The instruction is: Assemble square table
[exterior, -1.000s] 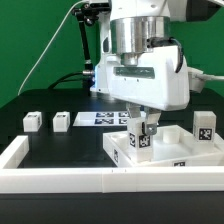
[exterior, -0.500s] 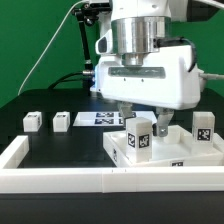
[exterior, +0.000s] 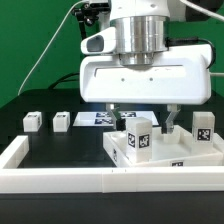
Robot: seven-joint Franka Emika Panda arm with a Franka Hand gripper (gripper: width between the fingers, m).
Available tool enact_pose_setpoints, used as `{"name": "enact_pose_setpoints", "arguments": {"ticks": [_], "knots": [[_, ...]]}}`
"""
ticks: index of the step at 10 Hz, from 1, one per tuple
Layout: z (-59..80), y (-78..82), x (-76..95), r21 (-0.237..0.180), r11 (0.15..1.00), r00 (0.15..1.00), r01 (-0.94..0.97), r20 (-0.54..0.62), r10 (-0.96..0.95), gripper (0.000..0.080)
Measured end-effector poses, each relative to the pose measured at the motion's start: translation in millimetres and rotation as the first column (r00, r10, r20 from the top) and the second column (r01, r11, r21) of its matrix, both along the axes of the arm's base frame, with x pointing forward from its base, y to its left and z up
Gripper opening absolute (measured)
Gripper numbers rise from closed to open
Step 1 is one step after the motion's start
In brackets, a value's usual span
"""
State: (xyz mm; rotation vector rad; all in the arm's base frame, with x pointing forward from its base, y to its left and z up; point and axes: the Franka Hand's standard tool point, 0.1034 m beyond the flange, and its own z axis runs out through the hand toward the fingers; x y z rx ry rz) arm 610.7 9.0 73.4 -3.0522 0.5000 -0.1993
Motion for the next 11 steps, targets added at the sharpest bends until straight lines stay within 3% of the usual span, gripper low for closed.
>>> {"name": "enact_pose_setpoints", "arguments": {"ticks": [5, 8, 10, 11], "knots": [[0.2, 0.3, 0.1, -0.067, 0.914, 0.916, -0.401, -0.011, 0.402, 0.0649], [-0.5, -2.4, 0.4, -0.115, 0.821, 0.827, -0.560, -0.021, 0.561, 0.0649], [-0.6, -3.9, 0.3, -0.120, 0.801, 0.808, -0.586, -0.026, 0.588, 0.0614], [-0.7, -4.0, 0.3, -0.120, 0.801, 0.809, -0.586, -0.027, 0.587, 0.0446]]}}
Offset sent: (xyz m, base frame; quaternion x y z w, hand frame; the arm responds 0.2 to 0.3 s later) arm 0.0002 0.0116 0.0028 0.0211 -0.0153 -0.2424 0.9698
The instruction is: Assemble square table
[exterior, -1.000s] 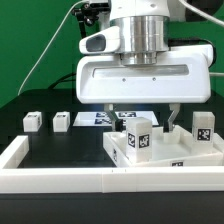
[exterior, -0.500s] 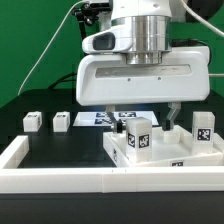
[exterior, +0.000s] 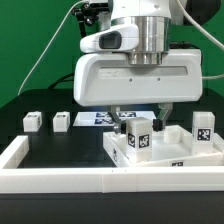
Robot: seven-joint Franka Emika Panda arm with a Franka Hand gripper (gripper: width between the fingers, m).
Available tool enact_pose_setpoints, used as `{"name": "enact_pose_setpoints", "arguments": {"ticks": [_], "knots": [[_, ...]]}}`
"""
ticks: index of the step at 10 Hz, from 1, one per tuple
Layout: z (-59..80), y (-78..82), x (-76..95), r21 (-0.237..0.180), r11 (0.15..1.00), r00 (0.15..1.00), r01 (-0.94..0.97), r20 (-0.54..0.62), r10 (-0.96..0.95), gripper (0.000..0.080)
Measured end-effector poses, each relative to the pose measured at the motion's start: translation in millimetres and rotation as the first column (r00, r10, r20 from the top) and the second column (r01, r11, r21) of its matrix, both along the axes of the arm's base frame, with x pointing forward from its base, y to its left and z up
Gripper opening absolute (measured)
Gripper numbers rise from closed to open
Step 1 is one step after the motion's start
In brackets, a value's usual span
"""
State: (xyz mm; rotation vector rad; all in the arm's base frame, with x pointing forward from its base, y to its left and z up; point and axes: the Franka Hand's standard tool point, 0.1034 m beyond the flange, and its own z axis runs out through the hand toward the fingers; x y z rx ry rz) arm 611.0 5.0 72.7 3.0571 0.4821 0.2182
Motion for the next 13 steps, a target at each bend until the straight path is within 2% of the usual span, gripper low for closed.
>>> {"name": "enact_pose_setpoints", "arguments": {"ticks": [1, 4, 7, 10, 12, 13], "knots": [[0.0, 0.0, 0.0, 0.000, 1.000, 1.000, 0.000, 0.000, 0.000, 0.0308], [0.0, -0.1, 0.0, 0.004, 1.000, 1.000, 0.020, 0.000, -0.020, 0.0290], [0.1, -1.9, 0.1, 0.046, 0.952, 0.953, 0.304, -0.001, -0.304, 0.0290], [-0.5, -0.3, -0.4, 0.102, 0.784, 0.790, 0.612, -0.027, -0.613, 0.0291], [-0.6, 0.6, -0.4, 0.127, 0.667, 0.676, 0.734, -0.047, -0.735, 0.0291], [-0.7, 0.9, -0.4, 0.140, 0.570, 0.582, 0.809, -0.064, -0.810, 0.0291]]}}
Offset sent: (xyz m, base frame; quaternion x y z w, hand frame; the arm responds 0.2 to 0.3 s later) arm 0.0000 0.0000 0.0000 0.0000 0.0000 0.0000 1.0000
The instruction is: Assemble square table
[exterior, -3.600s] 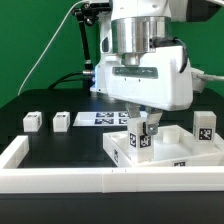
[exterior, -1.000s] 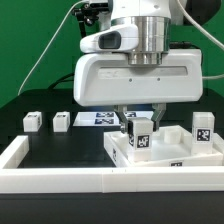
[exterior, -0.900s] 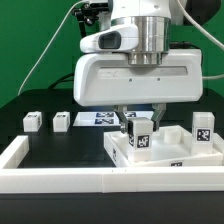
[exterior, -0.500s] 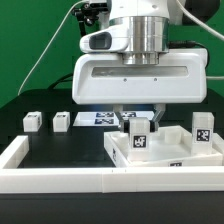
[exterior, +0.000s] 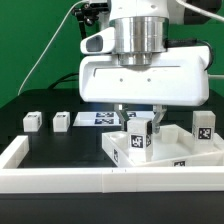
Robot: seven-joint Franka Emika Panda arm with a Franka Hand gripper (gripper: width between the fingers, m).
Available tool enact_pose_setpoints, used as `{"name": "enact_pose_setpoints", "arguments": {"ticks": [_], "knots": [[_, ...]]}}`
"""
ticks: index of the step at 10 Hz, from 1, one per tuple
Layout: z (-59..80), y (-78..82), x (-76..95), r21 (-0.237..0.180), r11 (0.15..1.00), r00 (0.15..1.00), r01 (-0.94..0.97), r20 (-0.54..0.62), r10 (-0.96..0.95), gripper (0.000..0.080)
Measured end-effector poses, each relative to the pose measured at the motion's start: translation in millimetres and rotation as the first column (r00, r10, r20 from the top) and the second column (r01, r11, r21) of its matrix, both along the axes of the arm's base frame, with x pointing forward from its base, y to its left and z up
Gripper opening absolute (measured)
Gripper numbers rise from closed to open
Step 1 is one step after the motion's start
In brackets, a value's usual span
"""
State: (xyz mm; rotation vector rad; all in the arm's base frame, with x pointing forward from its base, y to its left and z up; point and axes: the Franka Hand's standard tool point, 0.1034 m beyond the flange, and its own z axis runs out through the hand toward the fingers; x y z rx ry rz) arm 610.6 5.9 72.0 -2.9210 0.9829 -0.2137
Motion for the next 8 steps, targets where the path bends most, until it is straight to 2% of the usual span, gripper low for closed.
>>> {"name": "enact_pose_setpoints", "arguments": {"ticks": [2, 5, 8], "knots": [[-0.1, 0.8, -0.4, 0.028, 0.984, 0.985, 0.175, -0.009, -0.175, 0.0291], [0.2, 2.1, -0.7, 0.064, 0.908, 0.910, 0.413, -0.049, -0.411, 0.0291], [0.7, 1.8, -0.3, 0.089, 0.830, 0.835, 0.550, -0.064, -0.547, 0.0292]]}}
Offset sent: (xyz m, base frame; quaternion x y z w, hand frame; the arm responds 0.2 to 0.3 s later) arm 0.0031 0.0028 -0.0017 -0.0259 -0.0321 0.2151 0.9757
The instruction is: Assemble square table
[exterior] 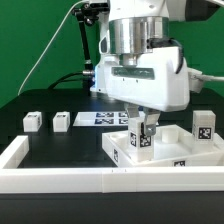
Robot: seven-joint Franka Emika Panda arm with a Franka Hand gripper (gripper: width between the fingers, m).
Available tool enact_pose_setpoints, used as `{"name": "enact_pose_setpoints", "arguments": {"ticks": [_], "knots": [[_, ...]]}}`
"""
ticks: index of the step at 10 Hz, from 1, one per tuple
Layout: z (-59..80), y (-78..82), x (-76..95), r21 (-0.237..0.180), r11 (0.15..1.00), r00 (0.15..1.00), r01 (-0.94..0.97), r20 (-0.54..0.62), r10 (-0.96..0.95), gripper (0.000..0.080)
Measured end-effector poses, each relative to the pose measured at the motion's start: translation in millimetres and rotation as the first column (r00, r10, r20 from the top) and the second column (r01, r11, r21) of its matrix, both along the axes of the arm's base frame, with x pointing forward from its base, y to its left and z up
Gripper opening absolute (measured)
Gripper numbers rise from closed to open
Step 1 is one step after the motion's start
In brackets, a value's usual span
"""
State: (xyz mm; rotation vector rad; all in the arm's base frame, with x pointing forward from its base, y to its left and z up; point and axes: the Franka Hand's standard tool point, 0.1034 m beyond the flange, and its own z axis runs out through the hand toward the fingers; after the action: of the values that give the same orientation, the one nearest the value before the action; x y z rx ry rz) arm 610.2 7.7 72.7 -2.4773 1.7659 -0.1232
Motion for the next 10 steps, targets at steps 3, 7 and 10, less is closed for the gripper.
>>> {"name": "enact_pose_setpoints", "arguments": {"ticks": [3, 7, 10], "knots": [[-1.2, 1.8, -0.6, -0.017, 0.992, 0.992, -0.125, 0.001, 0.125, 0.0494], [-0.8, 1.6, 0.5, -0.068, 0.864, 0.866, -0.498, 0.003, 0.500, 0.0644], [-0.7, -0.8, 1.3, -0.117, 0.667, 0.672, -0.736, -0.010, 0.740, 0.0649]]}}
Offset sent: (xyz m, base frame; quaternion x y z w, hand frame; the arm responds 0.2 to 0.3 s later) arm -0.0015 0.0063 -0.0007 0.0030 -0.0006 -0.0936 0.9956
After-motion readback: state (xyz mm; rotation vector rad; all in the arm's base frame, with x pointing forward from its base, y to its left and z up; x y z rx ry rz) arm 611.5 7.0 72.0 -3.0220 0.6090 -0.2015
